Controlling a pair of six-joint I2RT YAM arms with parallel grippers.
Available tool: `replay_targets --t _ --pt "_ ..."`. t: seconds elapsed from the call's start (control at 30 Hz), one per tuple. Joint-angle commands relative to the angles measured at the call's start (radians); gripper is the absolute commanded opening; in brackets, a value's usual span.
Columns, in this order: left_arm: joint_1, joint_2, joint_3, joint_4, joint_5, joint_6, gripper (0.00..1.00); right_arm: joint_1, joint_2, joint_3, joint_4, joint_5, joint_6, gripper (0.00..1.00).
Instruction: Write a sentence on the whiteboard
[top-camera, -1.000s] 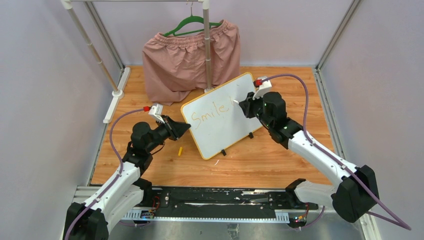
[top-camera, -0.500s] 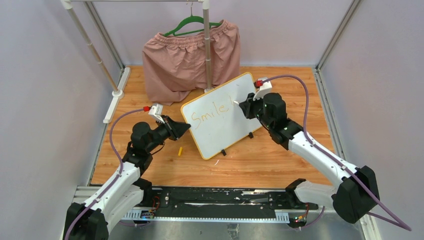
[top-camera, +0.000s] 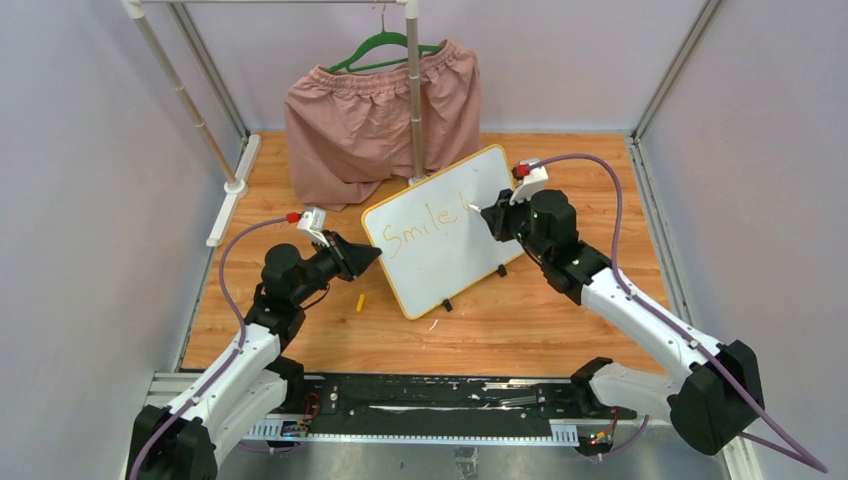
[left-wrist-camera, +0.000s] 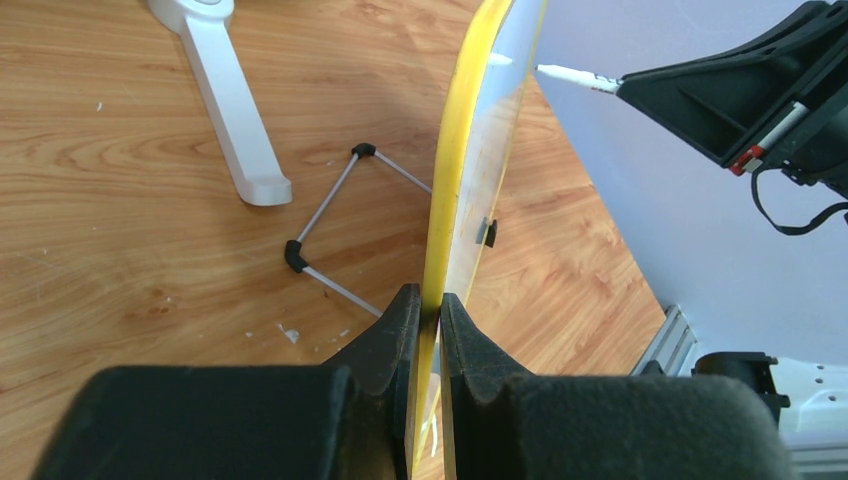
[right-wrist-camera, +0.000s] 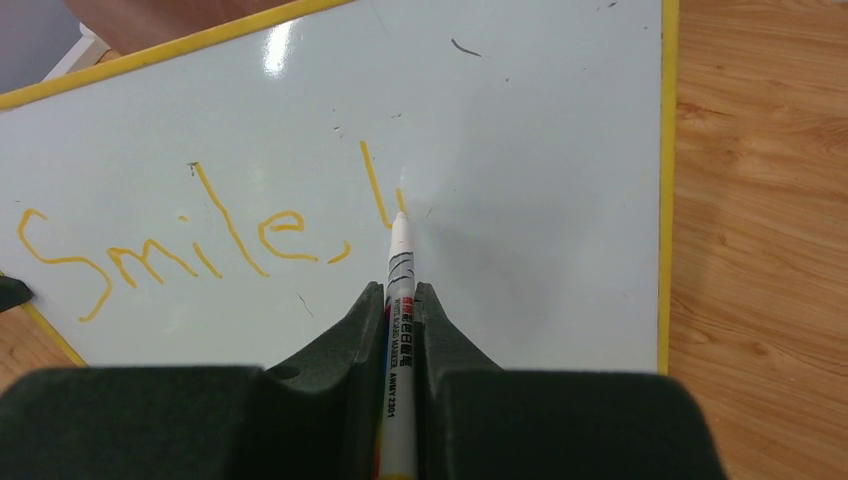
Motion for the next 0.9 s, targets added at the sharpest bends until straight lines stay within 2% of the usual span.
replay_targets --t 0.0,0.87 --pt "0.002 -0.015 -0.003 0.023 0.008 -0.003 0.0 -0.012 -0.03 0.068 -0.01 -0.008 0.006 0.0" --pt "0.002 -0.02 -0.003 0.023 0.01 -0.002 0.0 -0.011 0.06 0.128 0.008 -0.011 0.001 0.0"
